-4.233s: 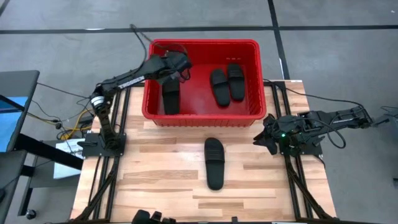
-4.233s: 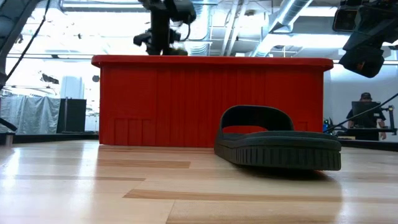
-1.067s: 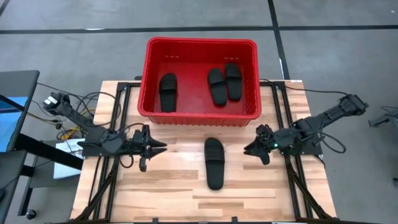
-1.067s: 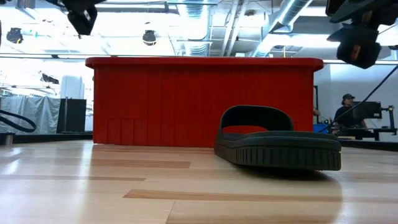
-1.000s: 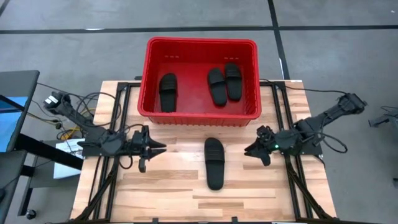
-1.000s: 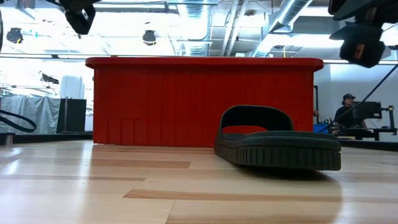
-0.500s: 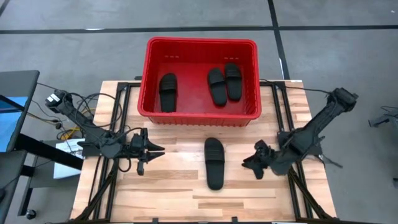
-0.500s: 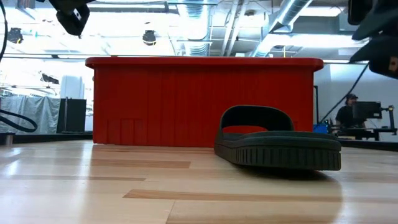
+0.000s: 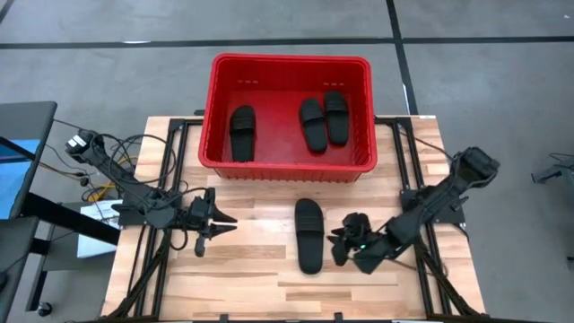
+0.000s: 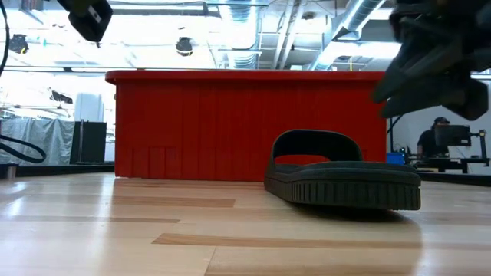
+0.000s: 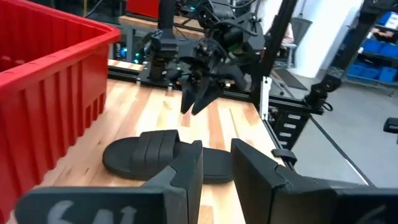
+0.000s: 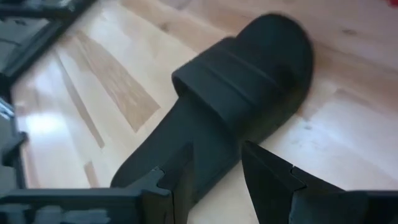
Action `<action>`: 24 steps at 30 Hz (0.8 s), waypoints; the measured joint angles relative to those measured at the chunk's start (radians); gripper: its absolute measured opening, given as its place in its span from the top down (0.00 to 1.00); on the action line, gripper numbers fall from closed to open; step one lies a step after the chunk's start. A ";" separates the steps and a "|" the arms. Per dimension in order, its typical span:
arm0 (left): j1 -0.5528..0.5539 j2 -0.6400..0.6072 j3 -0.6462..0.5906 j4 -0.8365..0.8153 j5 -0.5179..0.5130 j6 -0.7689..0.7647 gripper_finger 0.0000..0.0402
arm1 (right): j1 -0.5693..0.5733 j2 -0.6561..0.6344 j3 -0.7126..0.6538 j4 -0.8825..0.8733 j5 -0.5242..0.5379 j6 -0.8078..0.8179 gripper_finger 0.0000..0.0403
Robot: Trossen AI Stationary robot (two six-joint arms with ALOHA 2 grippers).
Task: Pick and place slides into bin
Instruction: Put the black slide into the red container
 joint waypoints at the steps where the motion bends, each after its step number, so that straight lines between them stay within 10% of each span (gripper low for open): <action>1: 0.000 0.000 0.000 0.000 0.006 0.006 0.81 | -0.007 0.025 0.018 -0.003 -0.013 -0.006 0.69; 24: 0.000 -0.064 0.001 -0.061 0.076 0.059 0.81 | -0.110 0.306 0.265 -0.236 -0.072 -0.168 0.69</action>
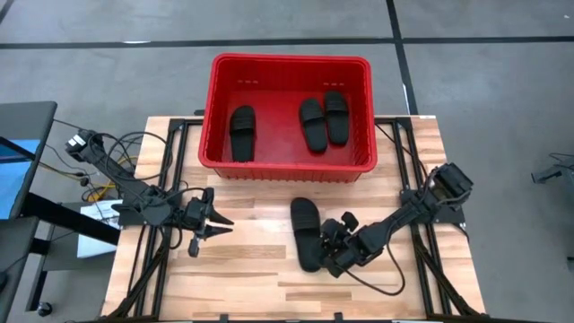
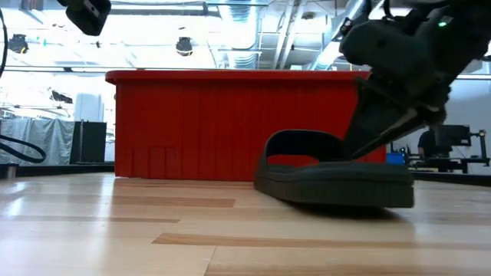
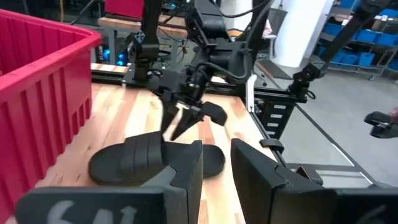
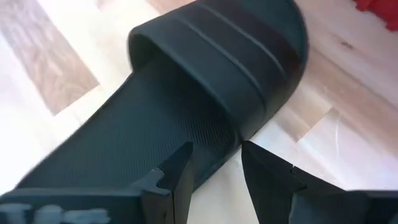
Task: Pick and place slides into bin
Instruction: Put the black slide into the red container
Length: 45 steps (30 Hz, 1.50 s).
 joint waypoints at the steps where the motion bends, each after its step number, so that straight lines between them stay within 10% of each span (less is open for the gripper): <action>1: 0.000 0.000 0.000 0.000 0.003 -0.001 0.81 | -0.007 0.000 0.000 0.000 0.001 -0.010 0.69; 45: 0.000 0.000 0.000 -0.024 0.027 -0.048 0.81 | -0.061 -0.017 0.000 0.072 0.049 -0.164 0.69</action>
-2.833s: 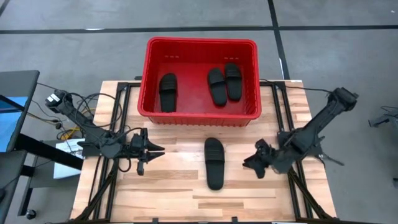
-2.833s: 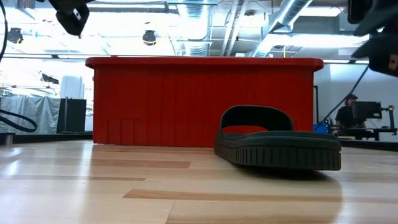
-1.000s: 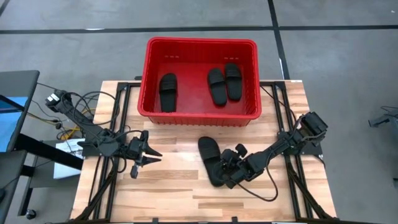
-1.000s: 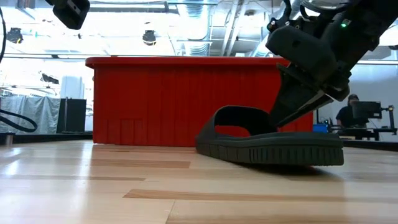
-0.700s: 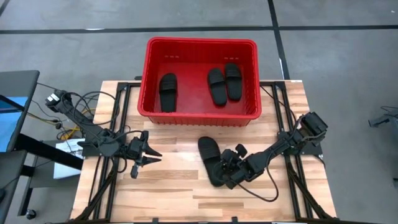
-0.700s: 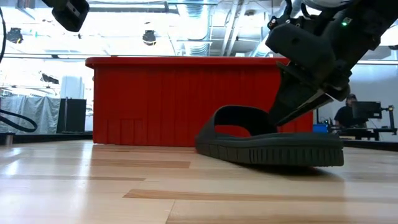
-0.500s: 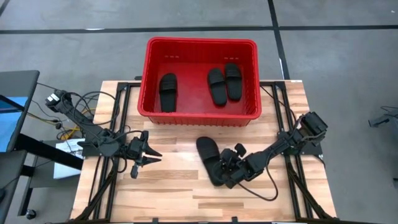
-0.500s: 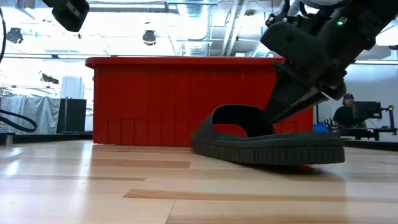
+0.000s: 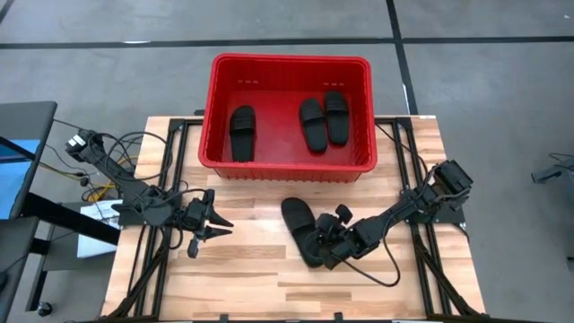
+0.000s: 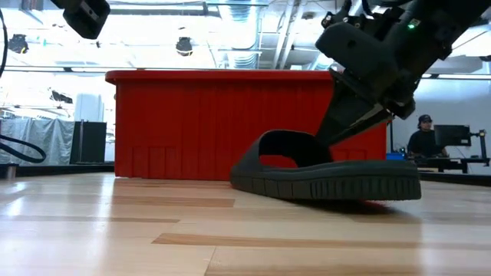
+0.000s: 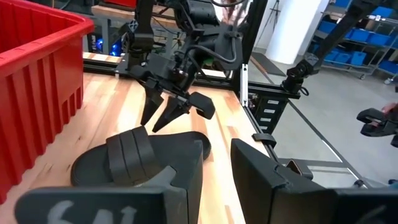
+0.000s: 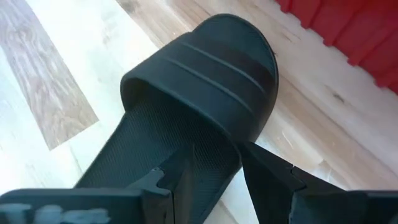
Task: Pick and place slides into bin
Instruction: Put the black slide into the red container
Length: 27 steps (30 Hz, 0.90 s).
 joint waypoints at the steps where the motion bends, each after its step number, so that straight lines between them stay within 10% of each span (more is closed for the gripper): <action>1: 0.000 0.000 0.000 -0.001 0.005 0.000 0.81 | -0.005 0.000 0.000 0.011 0.000 -0.019 0.69; 12: 0.000 0.000 0.000 -0.003 0.024 -0.001 0.81 | -0.087 0.000 0.000 0.093 -0.047 -0.141 0.70; 19: 0.000 0.000 0.000 -0.014 0.025 -0.001 0.81 | -0.127 0.000 0.000 0.089 -0.100 -0.141 0.96; 27: 0.000 0.000 0.000 -0.029 0.025 -0.008 0.81 | -0.136 0.000 0.000 0.089 -0.197 -0.099 1.00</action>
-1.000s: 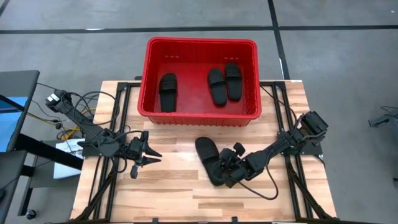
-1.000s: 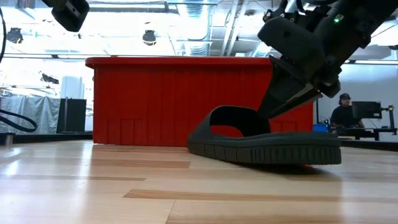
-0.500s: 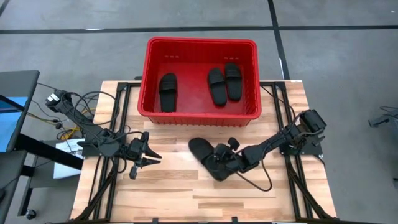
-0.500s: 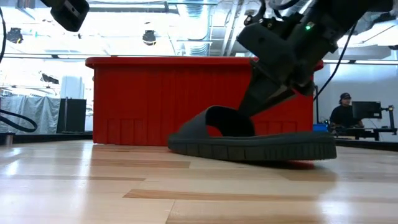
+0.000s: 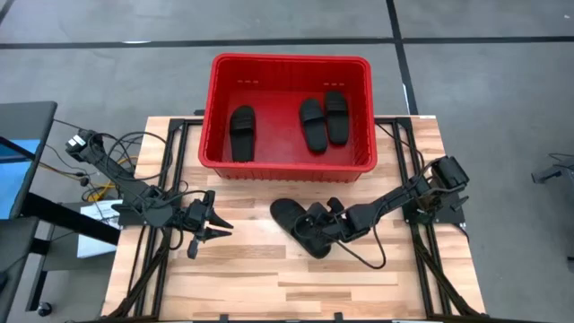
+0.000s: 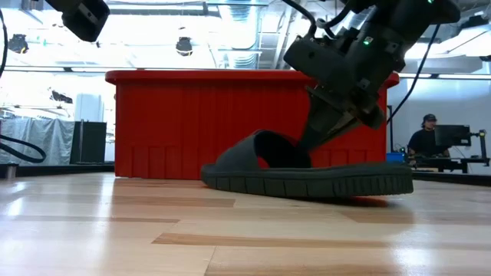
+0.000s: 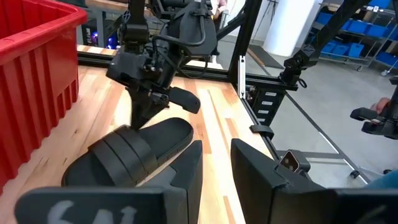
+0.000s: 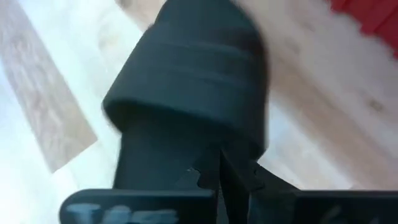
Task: Pick and place slides into bin
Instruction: Put the black slide into the red container
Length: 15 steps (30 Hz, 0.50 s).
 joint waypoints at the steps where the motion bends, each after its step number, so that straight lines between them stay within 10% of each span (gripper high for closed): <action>1: 0.000 0.000 0.000 -0.001 0.001 0.000 0.81 | 0.005 0.000 0.000 0.001 -0.016 0.008 1.00; 15: 0.000 0.000 0.000 -0.016 0.022 -0.016 0.81 | 0.139 0.001 0.042 -0.026 0.021 -0.070 1.00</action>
